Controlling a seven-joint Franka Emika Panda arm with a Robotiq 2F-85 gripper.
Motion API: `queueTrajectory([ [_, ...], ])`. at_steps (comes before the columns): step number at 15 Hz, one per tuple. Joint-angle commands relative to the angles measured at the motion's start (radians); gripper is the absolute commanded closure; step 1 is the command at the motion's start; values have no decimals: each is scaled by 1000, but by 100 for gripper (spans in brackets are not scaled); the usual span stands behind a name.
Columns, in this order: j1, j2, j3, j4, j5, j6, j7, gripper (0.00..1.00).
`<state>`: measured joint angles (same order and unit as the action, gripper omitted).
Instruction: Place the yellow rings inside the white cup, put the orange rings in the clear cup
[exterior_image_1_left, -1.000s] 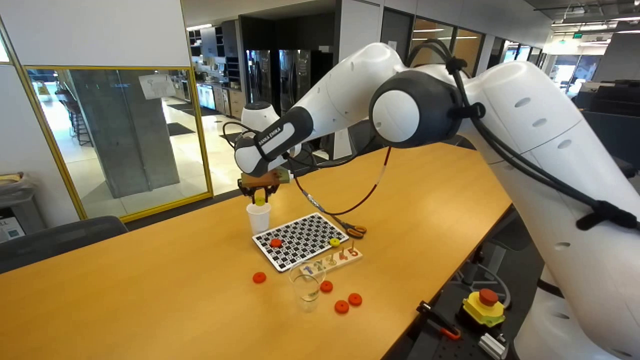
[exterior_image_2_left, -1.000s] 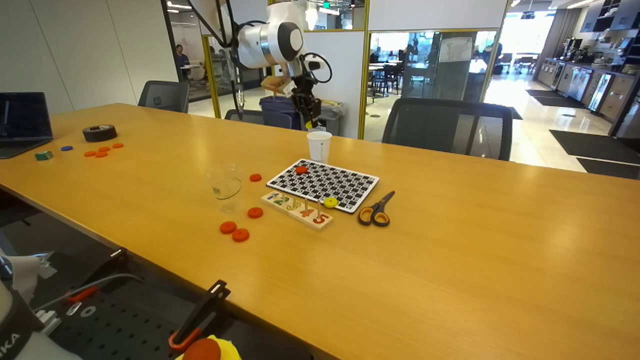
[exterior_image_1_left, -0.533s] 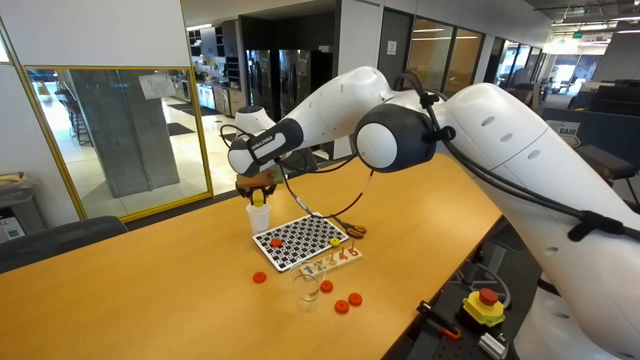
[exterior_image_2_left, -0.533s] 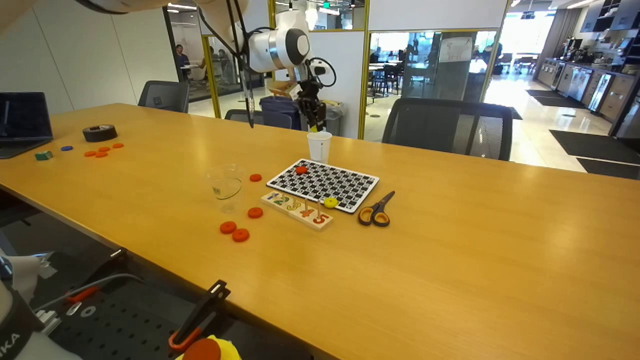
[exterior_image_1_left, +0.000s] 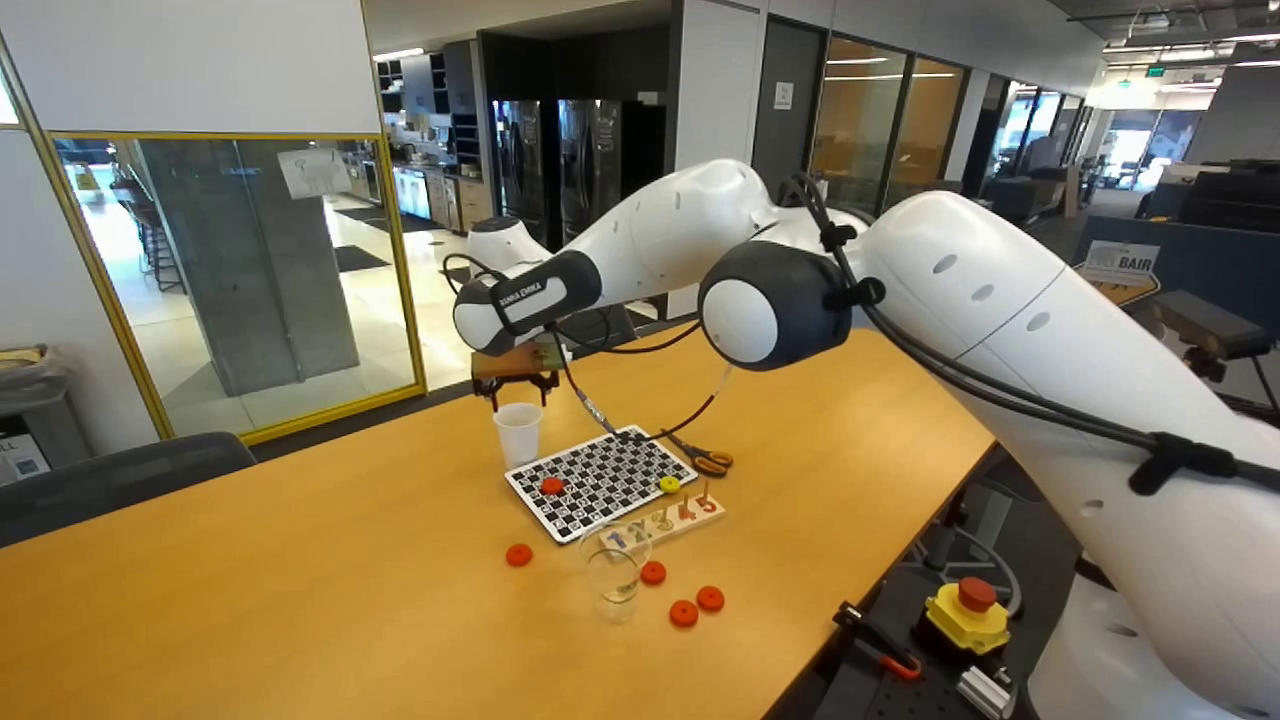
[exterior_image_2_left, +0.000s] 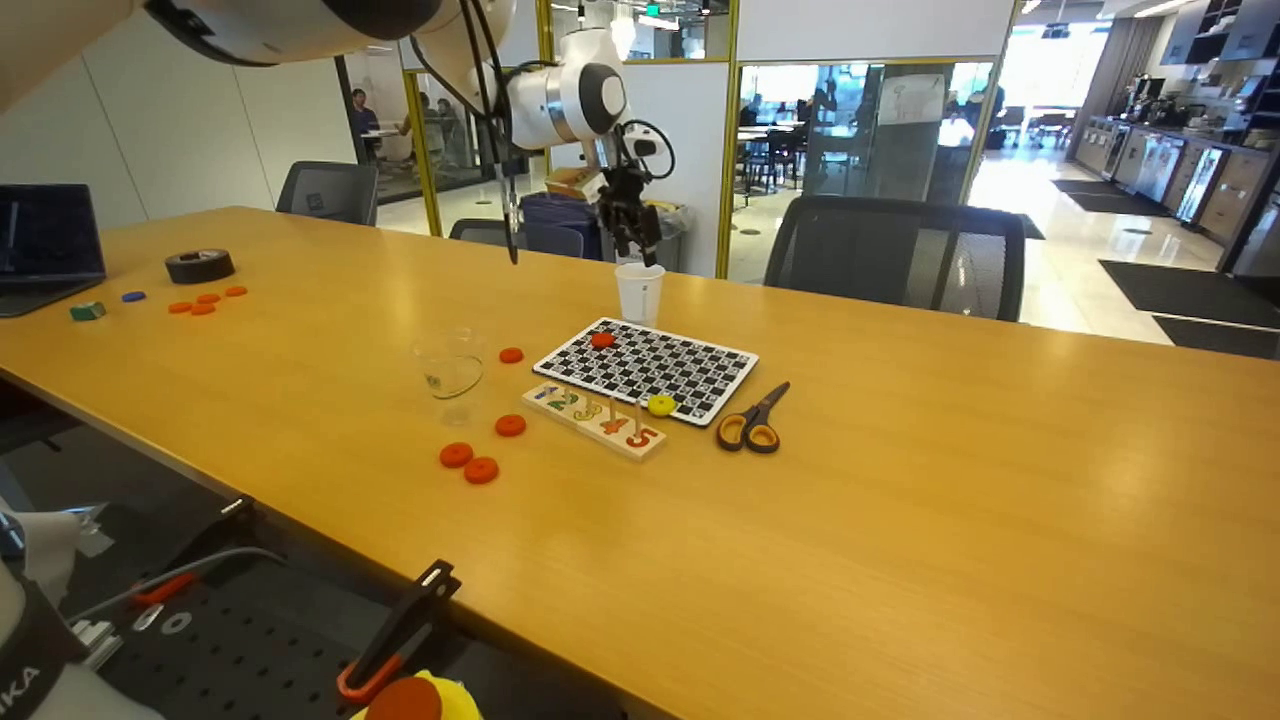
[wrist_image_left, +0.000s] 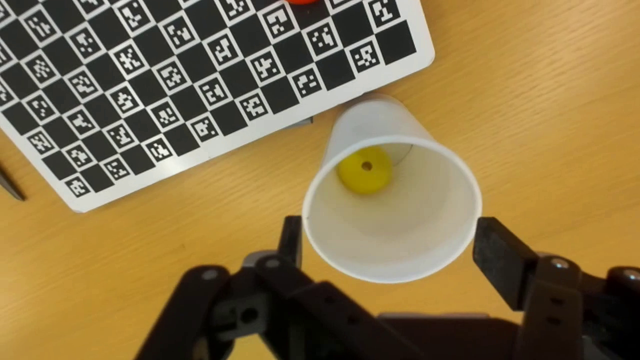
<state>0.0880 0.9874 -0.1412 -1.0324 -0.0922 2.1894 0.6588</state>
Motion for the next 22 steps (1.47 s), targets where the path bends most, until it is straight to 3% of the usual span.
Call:
queueTrajectory([
  [1,16,-55,-21,-67,0,-39,19,0],
  [6,20,-200,-19,-304,-12,13,-17,0],
  [10,-20,-322,7,-478,7,42,-131,0],
  [19,-201,-521,40,-934,119,282,-505,0],
  [22,-252,-528,48,-1024,150,317,-611,0],
])
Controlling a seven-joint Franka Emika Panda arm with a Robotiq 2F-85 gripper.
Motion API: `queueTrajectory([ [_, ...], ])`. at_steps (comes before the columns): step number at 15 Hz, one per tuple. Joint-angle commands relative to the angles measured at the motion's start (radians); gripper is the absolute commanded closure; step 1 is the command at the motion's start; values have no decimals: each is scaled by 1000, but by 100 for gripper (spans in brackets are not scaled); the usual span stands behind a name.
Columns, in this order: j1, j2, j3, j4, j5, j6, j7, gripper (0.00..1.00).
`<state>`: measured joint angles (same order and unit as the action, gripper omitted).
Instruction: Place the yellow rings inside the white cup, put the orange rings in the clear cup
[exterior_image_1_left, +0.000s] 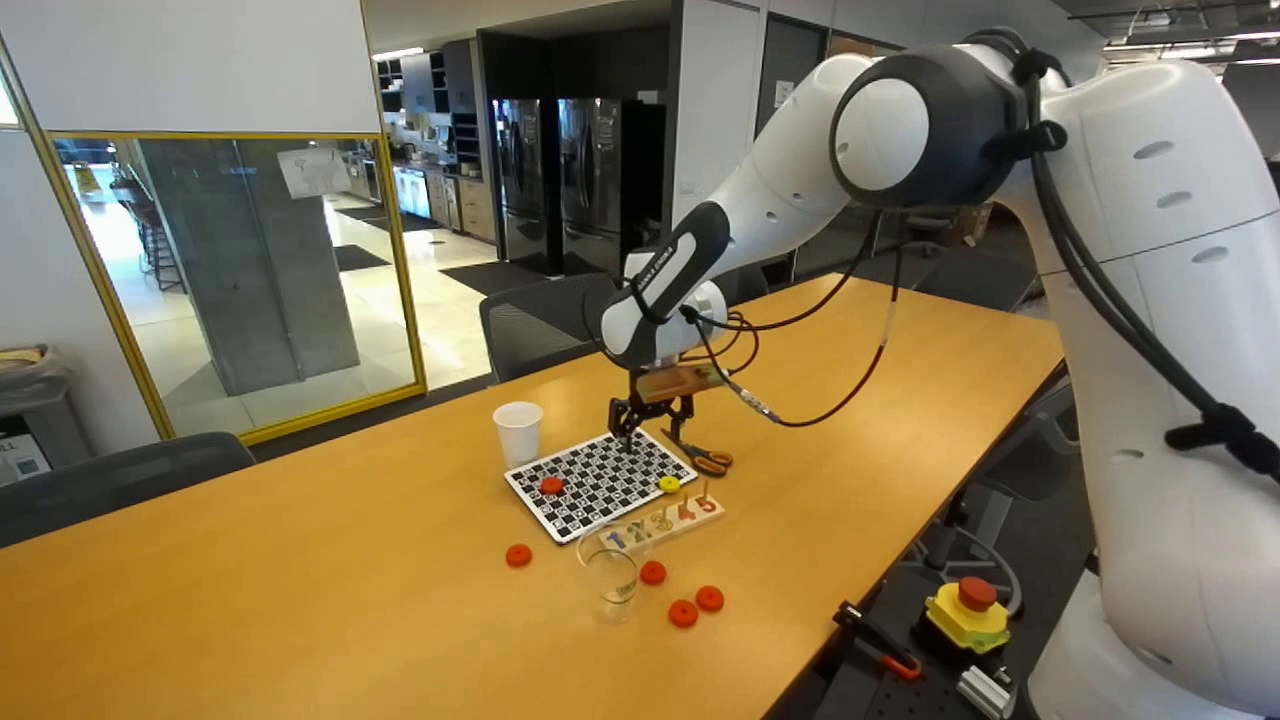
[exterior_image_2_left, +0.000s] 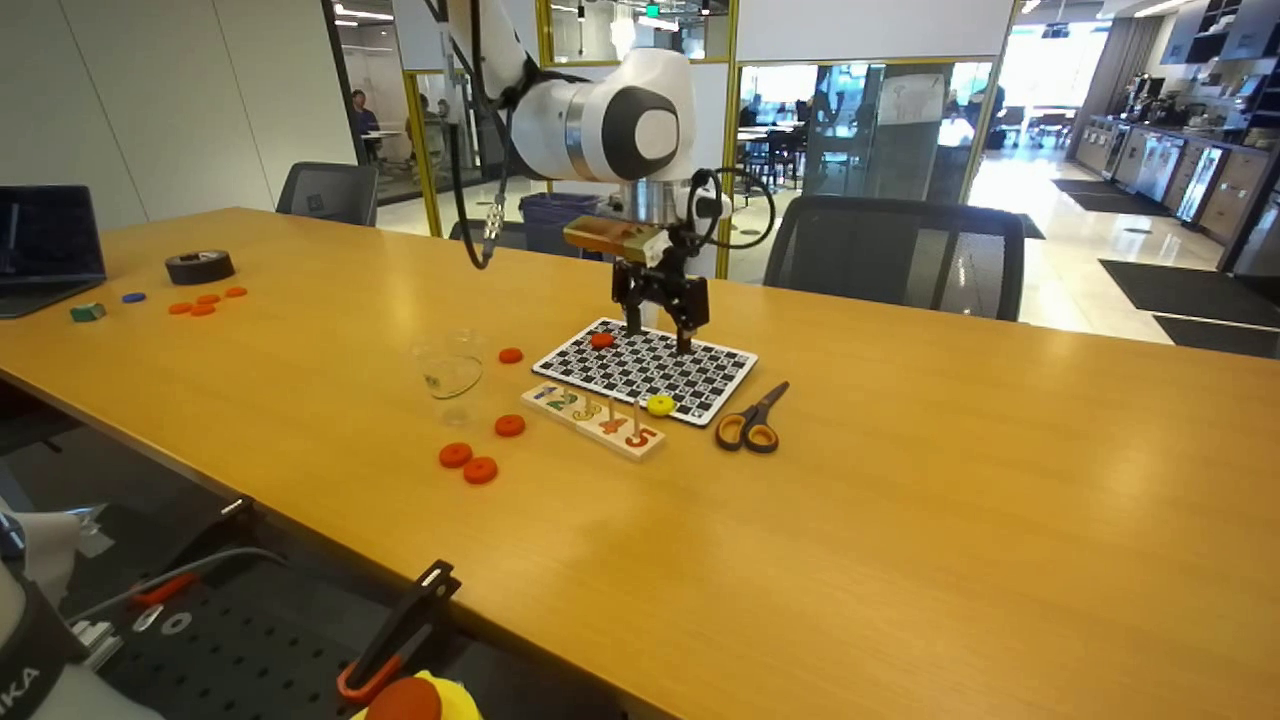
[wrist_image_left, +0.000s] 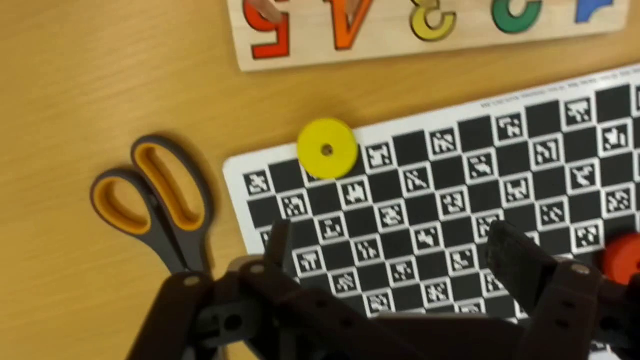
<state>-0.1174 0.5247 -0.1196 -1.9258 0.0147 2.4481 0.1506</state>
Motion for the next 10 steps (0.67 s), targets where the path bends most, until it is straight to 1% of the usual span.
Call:
queueTrajectory([
  [1,-60,-66,30,-154,53,69,-133,0],
  [4,-89,-51,45,-194,82,96,-196,0],
  [10,-66,-1,37,-165,67,116,-163,0],
])
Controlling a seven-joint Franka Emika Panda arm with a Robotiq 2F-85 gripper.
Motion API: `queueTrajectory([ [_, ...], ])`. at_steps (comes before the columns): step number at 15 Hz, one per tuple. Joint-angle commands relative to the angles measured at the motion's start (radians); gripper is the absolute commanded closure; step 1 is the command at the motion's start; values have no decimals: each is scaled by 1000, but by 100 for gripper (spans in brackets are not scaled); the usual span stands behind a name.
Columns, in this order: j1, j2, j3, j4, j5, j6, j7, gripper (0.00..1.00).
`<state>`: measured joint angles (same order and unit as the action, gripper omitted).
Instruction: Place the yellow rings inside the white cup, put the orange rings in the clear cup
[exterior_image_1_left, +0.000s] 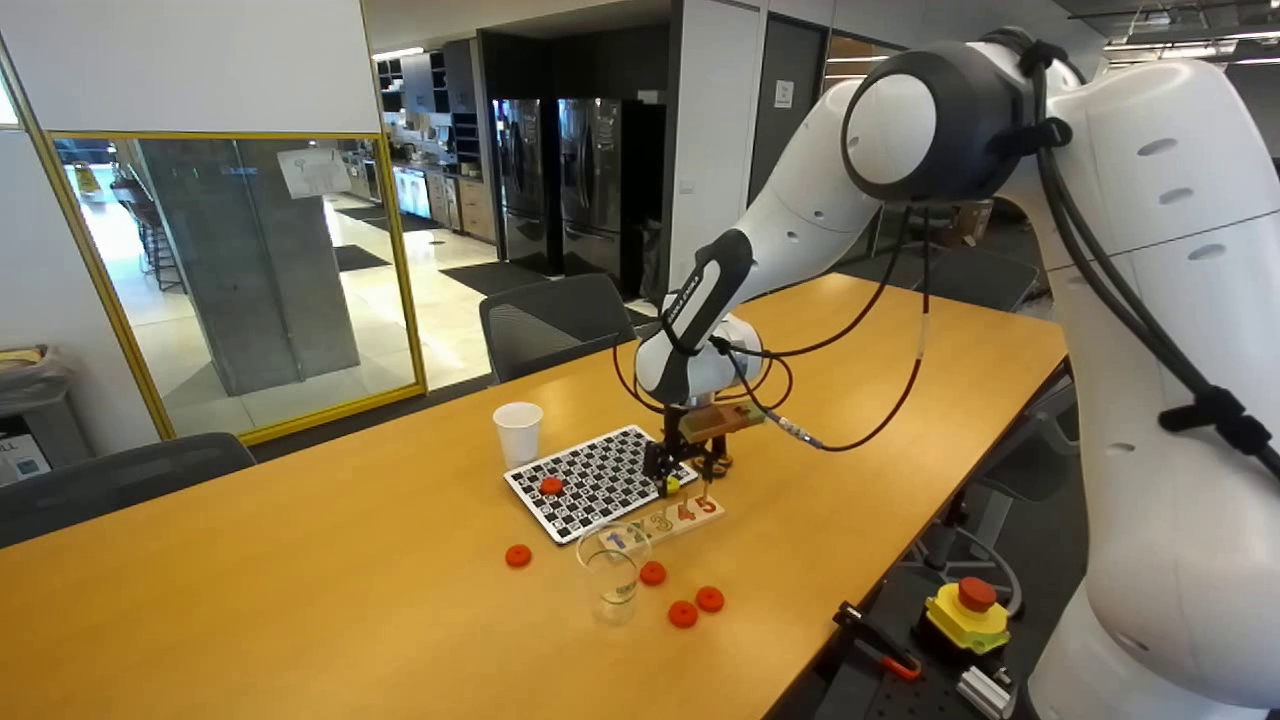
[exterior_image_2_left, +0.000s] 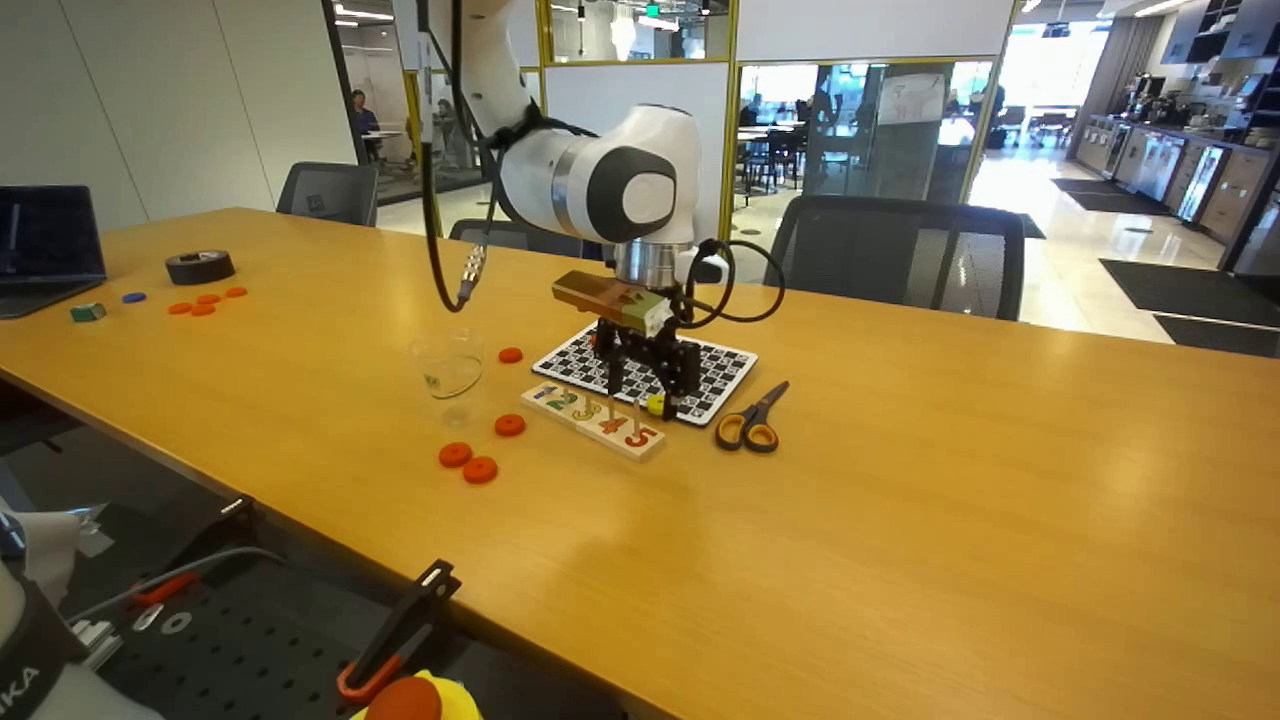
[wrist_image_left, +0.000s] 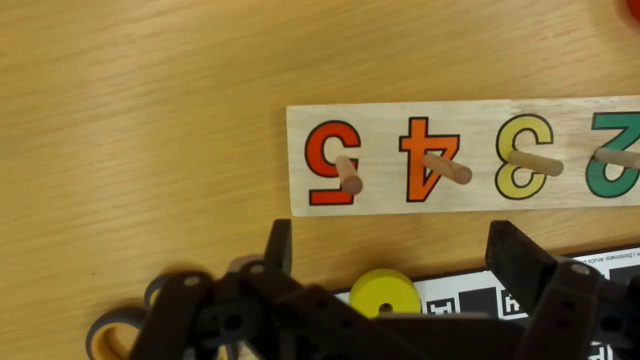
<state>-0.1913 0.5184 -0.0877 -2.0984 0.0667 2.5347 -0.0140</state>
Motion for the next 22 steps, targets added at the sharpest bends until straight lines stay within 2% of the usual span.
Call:
queueTrajectory([
  [1,8,10,7,15,16,34,2,0],
  [9,20,44,-2,34,13,91,49,0],
  [22,0,98,4,98,31,98,60,0],
])
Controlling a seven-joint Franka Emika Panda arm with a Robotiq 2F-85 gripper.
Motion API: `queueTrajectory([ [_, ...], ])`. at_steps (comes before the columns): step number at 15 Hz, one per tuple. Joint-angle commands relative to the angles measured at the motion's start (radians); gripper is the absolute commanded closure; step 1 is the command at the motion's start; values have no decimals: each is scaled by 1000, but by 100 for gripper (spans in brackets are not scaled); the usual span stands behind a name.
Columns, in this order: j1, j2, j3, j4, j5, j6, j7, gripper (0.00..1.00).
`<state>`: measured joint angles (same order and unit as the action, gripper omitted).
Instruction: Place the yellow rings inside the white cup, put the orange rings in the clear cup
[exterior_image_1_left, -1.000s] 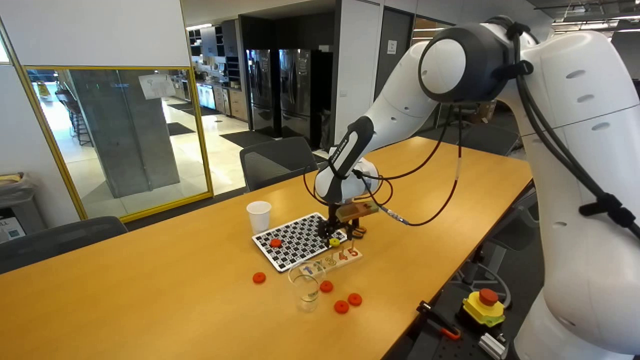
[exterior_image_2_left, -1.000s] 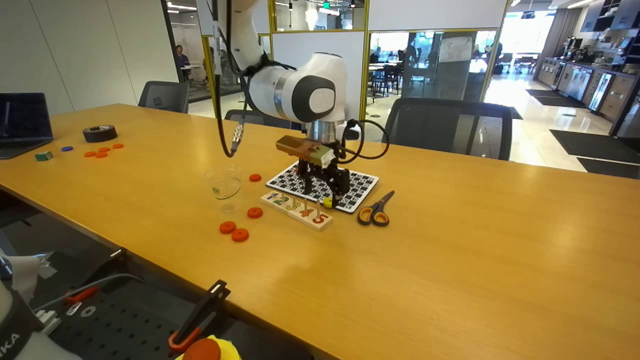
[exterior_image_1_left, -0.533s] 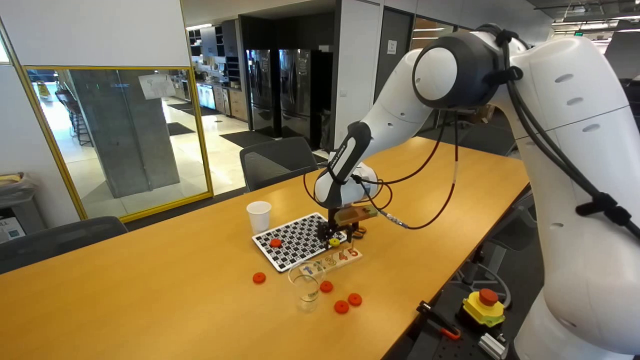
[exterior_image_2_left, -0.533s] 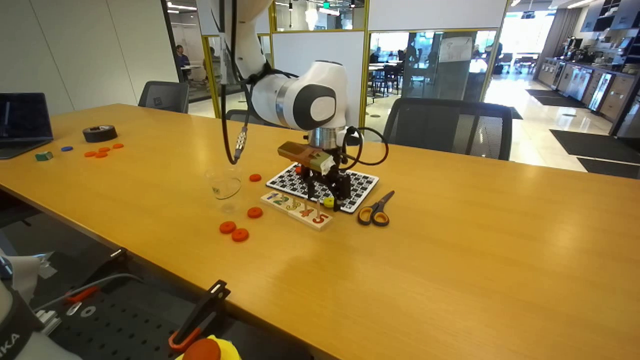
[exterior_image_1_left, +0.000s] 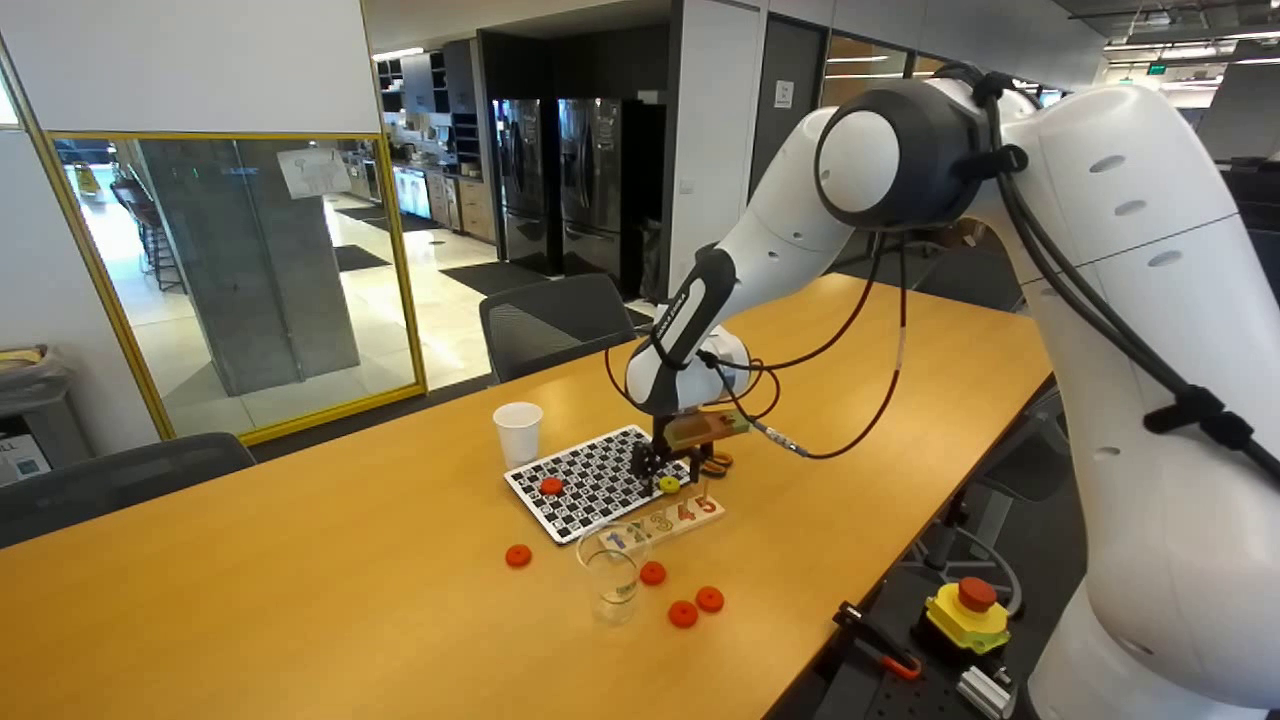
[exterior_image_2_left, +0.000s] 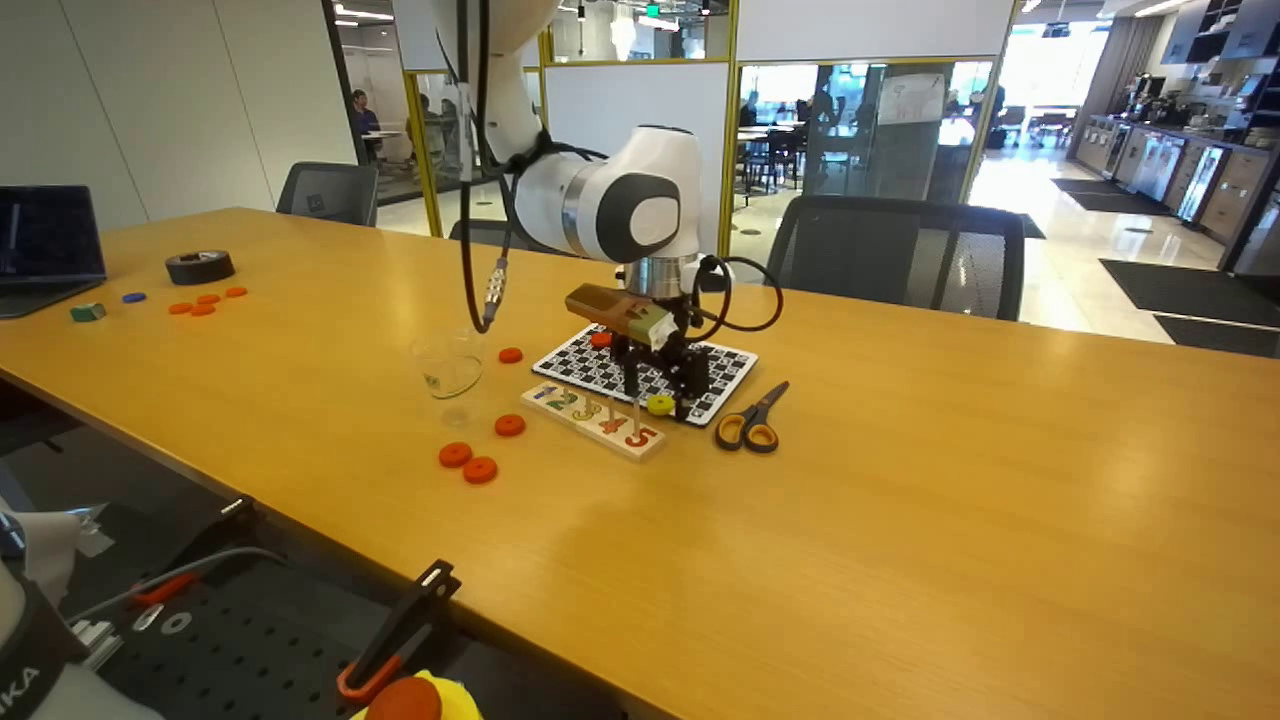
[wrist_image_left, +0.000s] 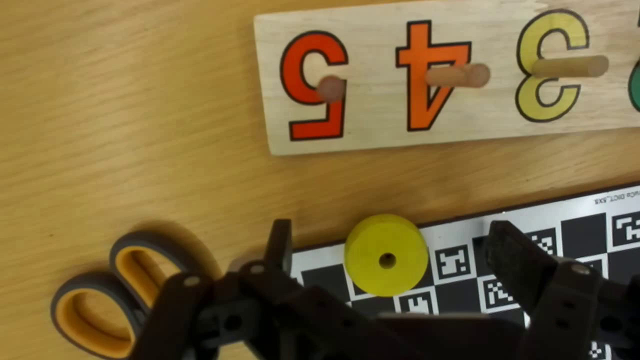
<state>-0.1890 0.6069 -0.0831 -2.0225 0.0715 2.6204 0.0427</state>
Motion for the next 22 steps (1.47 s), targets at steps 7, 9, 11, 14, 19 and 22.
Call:
queueTrajectory([
  [7,21,13,-39,44,2,-58,59,58],
  [9,32,8,-46,50,-2,-83,87,70],
  [11,43,-5,-50,44,-1,-75,113,84],
  [14,47,-56,-28,23,43,-18,150,81],
  [19,61,-74,30,100,115,14,159,81],
  [22,95,-46,29,196,101,-12,185,81],
])
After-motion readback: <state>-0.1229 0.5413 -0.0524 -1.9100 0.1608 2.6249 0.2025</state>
